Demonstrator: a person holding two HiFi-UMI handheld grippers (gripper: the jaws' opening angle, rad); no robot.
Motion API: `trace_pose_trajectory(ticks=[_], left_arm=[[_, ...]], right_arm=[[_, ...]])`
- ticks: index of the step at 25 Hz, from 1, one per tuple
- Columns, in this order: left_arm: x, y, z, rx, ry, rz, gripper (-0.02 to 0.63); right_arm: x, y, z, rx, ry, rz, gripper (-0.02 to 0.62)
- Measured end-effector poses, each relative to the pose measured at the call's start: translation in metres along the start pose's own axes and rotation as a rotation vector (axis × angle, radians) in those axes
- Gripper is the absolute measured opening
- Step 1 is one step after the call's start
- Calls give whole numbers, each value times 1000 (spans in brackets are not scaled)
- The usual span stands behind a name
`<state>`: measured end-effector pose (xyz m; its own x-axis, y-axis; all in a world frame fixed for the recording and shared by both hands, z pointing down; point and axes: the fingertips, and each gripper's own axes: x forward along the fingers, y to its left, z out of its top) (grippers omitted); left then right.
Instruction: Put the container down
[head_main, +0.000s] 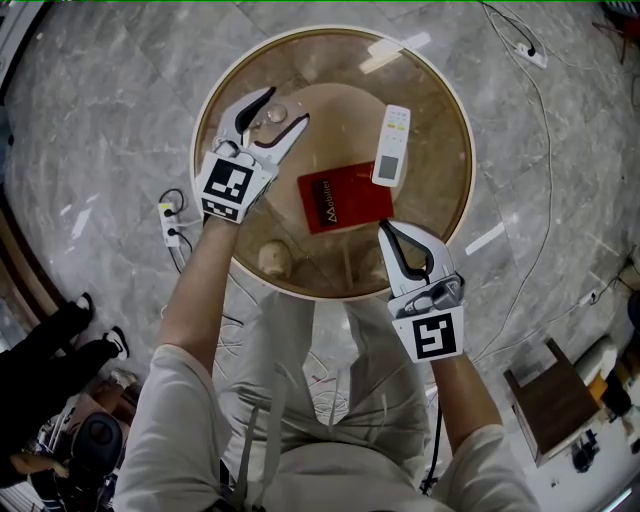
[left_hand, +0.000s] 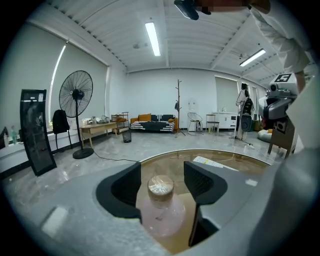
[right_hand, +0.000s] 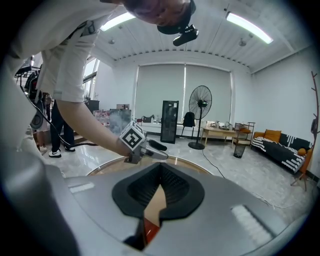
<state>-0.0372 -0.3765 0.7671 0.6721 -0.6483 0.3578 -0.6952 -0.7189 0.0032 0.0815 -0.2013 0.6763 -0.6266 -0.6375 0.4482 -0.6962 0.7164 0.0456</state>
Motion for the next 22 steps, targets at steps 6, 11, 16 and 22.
trace_pose_trajectory(ticks=[6, 11, 16, 22], left_arm=[[-13, -4, 7, 18, 16, -6, 278], [-32, -5, 28, 34, 23, 4, 264], [-69, -12, 53, 39, 32, 13, 207], [-136, -35, 96, 26, 38, 31, 119]], right_arm=[[-4, 3, 16, 4, -32, -15, 6], [-15, 4, 36, 1, -45, -26, 6], [-32, 11, 62, 1, -70, -38, 6], [-67, 26, 105, -17, -89, -35, 6]])
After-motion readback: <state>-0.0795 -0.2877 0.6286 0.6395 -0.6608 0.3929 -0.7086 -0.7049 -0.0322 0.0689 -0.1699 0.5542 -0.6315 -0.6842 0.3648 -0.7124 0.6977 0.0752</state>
